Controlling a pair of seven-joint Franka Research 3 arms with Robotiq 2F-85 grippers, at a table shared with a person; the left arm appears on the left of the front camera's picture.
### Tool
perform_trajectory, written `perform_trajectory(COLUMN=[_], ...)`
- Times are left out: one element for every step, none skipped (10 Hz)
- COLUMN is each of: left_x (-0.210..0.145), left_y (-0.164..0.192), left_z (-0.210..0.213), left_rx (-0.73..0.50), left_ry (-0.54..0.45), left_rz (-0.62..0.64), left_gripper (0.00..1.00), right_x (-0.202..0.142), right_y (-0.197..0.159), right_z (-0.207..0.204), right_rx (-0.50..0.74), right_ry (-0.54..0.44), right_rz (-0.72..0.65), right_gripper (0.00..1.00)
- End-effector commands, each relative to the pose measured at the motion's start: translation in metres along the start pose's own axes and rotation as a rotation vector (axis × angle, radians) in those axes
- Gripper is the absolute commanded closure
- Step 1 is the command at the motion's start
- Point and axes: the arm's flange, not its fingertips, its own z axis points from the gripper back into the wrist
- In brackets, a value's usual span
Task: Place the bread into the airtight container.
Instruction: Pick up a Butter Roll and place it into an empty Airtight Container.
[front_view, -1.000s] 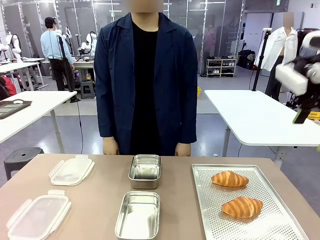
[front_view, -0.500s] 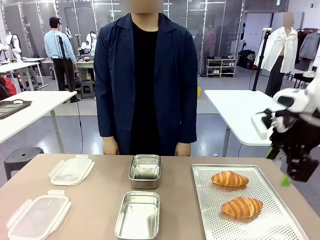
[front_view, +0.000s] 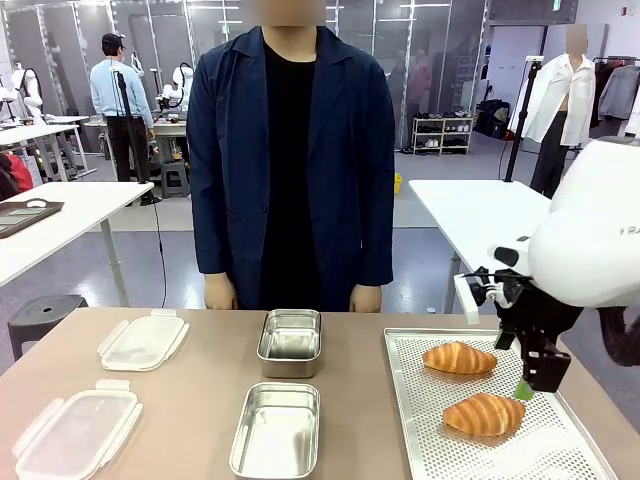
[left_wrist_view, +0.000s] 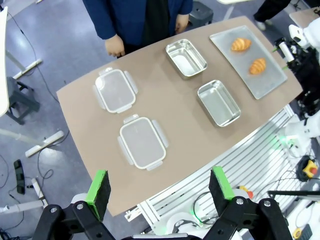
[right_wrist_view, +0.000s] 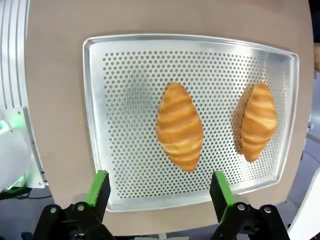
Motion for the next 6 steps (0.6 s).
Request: perform_trajectory(left_x=[0.002, 0.002, 0.002, 0.002, 0.002, 0.002], left_y=[-0.001, -0.001, -0.001, -0.001, -0.001, -0.001], left_z=[0.002, 0.002, 0.002, 0.002, 0.002, 0.002], left_rx=[-0.01, -0.01, -0.01, -0.01, -0.01, -0.01], left_ry=[0.006, 0.006, 0.006, 0.006, 0.006, 0.006], left_rz=[-0.009, -0.009, -0.009, -0.009, -0.009, -0.009], left_gripper=[0.0, 0.0, 0.0, 0.0, 0.0, 0.0], right_x=[0.0, 0.0, 0.001, 0.001, 0.001, -0.001], right_y=[0.002, 0.0, -0.003, -0.006, -0.007, -0.009], right_z=[-0.029, -0.041, -0.05, -0.058, -0.068, -0.082], right_rx=[-0.017, -0.014, -0.005, 0.009, 0.027, 0.037], right_ry=[0.04, 0.043, 0.048, 0.044, 0.042, 0.048], right_rz=[0.002, 0.002, 0.006, 0.003, 0.0, 0.005], right_gripper=[0.0, 0.0, 0.0, 0.0, 0.0, 0.0])
